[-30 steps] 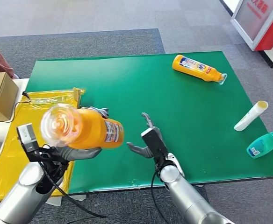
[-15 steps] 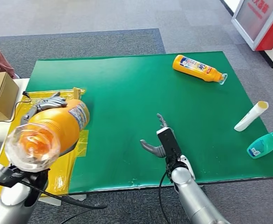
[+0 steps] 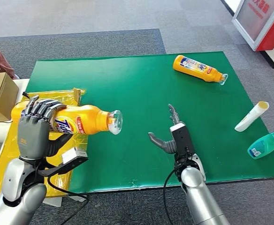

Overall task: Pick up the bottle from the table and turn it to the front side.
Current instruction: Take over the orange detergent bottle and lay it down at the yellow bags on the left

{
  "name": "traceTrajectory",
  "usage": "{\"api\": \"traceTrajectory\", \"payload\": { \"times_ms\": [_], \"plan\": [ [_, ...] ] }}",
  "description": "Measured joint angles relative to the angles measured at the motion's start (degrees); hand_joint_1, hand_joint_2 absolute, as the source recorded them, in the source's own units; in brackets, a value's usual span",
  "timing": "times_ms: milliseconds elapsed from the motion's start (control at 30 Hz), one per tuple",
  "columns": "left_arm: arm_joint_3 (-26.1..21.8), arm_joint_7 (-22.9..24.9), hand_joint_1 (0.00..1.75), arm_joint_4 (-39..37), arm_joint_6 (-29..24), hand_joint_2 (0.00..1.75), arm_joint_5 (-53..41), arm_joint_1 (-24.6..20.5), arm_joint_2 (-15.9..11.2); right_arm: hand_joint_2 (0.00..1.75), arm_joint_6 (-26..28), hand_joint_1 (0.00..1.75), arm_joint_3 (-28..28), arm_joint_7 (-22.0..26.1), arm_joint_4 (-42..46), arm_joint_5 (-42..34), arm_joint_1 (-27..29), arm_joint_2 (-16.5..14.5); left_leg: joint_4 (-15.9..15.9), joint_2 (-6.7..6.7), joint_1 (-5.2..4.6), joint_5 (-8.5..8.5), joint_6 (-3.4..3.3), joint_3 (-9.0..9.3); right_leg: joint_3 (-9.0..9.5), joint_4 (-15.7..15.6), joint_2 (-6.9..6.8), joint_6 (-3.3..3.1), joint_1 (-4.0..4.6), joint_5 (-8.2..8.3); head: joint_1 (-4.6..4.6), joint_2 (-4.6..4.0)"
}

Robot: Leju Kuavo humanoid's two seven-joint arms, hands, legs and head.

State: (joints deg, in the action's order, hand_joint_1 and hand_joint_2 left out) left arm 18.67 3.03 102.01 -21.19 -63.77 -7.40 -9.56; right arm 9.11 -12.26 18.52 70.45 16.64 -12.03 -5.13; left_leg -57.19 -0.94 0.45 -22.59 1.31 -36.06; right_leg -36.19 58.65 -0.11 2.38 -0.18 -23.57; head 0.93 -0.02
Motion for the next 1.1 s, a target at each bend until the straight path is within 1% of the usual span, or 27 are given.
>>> {"api": "traceTrajectory", "payload": {
  "times_ms": [133, 300, 467, 600, 800, 1100],
  "plan": [
    [-0.31, 3.82, 1.75, -3.32, 3.91, 1.75, -4.50, 0.12, -0.30, 1.75, -1.84, 0.00, 0.13, -0.57, 7.04, 0.15, 0.93, 0.02, 0.00, 0.00, 0.00, 0.00, 0.00, -0.01, -0.01, 0.00, 0.00, 0.00, 0.00, 0.00, -0.01, 0.00],
    [-0.33, 4.92, 1.75, -5.96, 5.97, 1.75, -5.24, 0.16, -0.45, 1.75, -2.49, 0.00, 0.13, -1.07, 12.65, 0.84, 1.21, 0.16, 0.00, 0.00, 0.00, -0.01, -0.01, -0.01, 0.00, 0.00, 0.00, 0.01, 0.00, -0.01, 0.01, 0.00],
    [-0.36, 6.49, 1.75, -8.77, 10.58, 1.75, -5.90, 0.20, -0.52, 1.75, -2.61, 0.00, 0.13, -0.92, 16.31, 2.20, 1.27, 0.42, 0.00, 0.00, -0.01, -0.01, -0.01, -0.01, 0.00, 0.00, 0.00, 0.01, -0.01, 0.00, 0.01, 0.00],
    [-0.51, 6.94, 1.75, -12.51, 13.26, 1.75, -4.94, 0.35, -0.65, 1.75, -2.69, 0.00, 0.13, -1.31, 18.06, 2.76, 1.27, 0.52, 0.00, 0.00, 0.00, -0.01, 0.00, 0.00, 0.00, 0.00, 0.00, 0.00, 0.00, 0.00, -0.01, 0.00],
    [-1.28, 7.24, 1.75, -17.27, 14.99, 1.75, -3.01, 1.06, -0.91, 1.75, -2.63, 0.00, 0.32, -1.73, 19.28, 2.49, 1.29, 0.87, 0.00, 0.00, 0.00, -0.01, 0.00, -0.01, -0.01, 0.00, 0.00, 0.01, 0.00, -0.01, -0.01, 0.00],
    [-1.76, 7.73, 1.75, -20.00, 16.70, 1.75, -2.68, 1.26, -0.91, 1.75, -2.62, 0.00, 0.45, -2.50, 20.54, 2.25, 1.18, 0.93, 0.00, 0.00, 0.00, -0.01, 0.00, -0.01, 0.01, 0.00, 0.00, 0.01, 0.00, -0.01, 0.00, 0.00]
  ]
}}
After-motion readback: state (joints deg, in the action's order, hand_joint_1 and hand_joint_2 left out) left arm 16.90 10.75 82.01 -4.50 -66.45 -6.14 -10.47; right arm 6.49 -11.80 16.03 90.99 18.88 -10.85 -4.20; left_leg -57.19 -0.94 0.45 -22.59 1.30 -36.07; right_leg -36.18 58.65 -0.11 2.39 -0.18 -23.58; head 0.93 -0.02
